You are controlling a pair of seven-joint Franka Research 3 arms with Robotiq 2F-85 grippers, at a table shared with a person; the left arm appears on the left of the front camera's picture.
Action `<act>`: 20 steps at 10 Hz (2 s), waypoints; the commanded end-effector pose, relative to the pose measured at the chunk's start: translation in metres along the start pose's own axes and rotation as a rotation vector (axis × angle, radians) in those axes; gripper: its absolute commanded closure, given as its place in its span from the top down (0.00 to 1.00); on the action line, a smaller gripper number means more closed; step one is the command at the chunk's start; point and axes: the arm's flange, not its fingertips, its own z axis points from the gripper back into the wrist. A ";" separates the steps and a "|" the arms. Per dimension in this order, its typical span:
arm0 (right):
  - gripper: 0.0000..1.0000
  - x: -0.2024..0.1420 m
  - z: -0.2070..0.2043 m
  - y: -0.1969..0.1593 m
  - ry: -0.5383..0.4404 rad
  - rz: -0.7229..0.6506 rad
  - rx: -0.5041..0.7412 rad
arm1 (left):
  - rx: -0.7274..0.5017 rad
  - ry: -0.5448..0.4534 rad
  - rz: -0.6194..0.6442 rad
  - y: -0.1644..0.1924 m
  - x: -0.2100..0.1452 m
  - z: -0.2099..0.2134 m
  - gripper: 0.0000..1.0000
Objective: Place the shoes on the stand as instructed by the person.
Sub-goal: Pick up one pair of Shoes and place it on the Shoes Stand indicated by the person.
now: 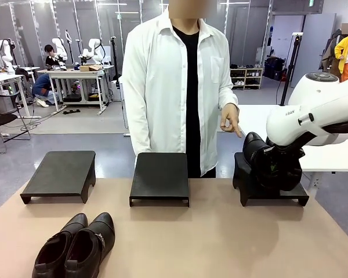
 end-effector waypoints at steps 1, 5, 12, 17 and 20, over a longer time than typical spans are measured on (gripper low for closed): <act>0.10 0.015 0.000 0.003 -0.041 0.009 0.001 | -0.019 -0.008 -0.022 0.000 0.003 0.001 1.00; 0.10 0.026 -0.016 0.000 -0.026 -0.010 -0.001 | -0.019 -0.008 -0.022 0.000 0.003 0.001 1.00; 0.10 0.034 -0.037 -0.005 -0.021 -0.044 0.022 | -0.019 -0.008 -0.022 0.000 0.003 0.001 1.00; 0.87 0.032 -0.038 -0.006 -0.022 -0.061 0.015 | -0.019 -0.008 -0.022 0.000 0.003 0.001 1.00; 1.00 0.028 -0.035 -0.006 -0.020 -0.071 0.015 | -0.019 -0.008 -0.022 0.000 0.003 0.001 1.00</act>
